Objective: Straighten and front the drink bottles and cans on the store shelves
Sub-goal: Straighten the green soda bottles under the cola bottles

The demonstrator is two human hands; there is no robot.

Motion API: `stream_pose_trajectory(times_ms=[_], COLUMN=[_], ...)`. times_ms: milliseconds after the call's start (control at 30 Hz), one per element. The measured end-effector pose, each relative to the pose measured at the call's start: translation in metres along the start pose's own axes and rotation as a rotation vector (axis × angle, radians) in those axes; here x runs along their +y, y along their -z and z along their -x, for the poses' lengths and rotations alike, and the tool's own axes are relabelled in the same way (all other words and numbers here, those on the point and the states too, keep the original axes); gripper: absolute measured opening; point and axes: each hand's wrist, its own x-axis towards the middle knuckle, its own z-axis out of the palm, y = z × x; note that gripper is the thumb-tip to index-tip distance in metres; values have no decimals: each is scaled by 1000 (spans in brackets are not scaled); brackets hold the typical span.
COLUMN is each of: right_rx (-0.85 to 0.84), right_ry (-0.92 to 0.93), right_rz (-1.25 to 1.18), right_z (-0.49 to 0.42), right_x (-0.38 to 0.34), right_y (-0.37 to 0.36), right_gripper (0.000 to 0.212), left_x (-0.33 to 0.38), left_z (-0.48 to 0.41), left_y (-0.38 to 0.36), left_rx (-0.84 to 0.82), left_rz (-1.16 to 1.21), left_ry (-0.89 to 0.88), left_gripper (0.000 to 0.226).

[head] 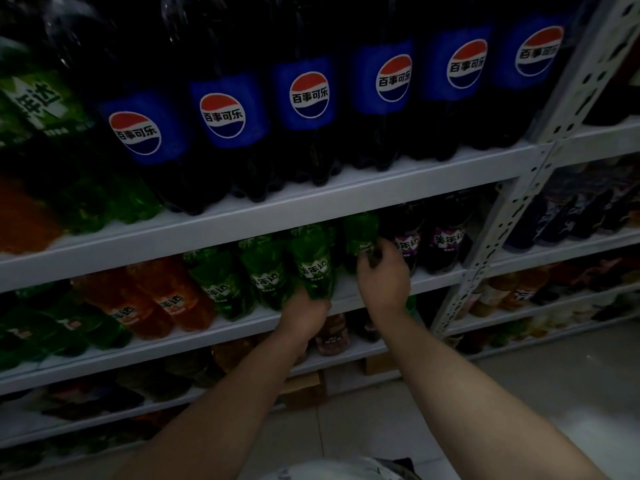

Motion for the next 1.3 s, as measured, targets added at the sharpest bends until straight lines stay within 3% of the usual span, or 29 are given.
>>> stream_pose_trajectory(times_ms=[167, 300, 400, 500, 600, 667, 800, 933, 1000, 1100, 1200, 1300], right_rx=[119, 152, 79, 13, 17, -33, -367, -604, -627, -566, -464, -514], right_ry=[18, 182, 68, 71, 115, 96, 57, 2, -4, 120, 151, 118], right_rz=[118, 201, 248, 356, 271, 191, 25, -31, 38, 265, 292, 157], right_z=[-28, -27, -39, -49, -55, -59, -74, -89, -87, -76, -67, -70], right_x=[-28, -42, -52, -52, -50, -47, -35, -34, -38, -43, -47, -44], right_y=[1, -7, -9, -7, -2, 7, 38, 55, 51, 34, 25, 32], right_gripper=[63, 71, 71, 55, 45, 54, 62, 51, 55, 89, 80, 61], left_x=[8, 11, 12, 14, 13, 13, 13, 15, 17, 19, 19, 16], left_z=[-6, -7, -7, -7, -7, -6, -6, -6, -6, -7, -8, -2], left_y=[11, 22, 29, 33, 39, 42, 45, 45, 45, 44, 43, 45], left_rx=[-2, 10, 18, 14, -6, -22, -41, -42, -28, -11, -8, 100], left_rz=[21, 13, -2, -9, -16, -19, 5, -28, -44, -52, -91, -134], left_ry=[-9, -62, -110, -132, -147, -152, -156, -146, -131, -125, -132, -213], left_gripper=[43, 41, 43, 46, 50, 52, 53, 55, 57, 59, 48, 35])
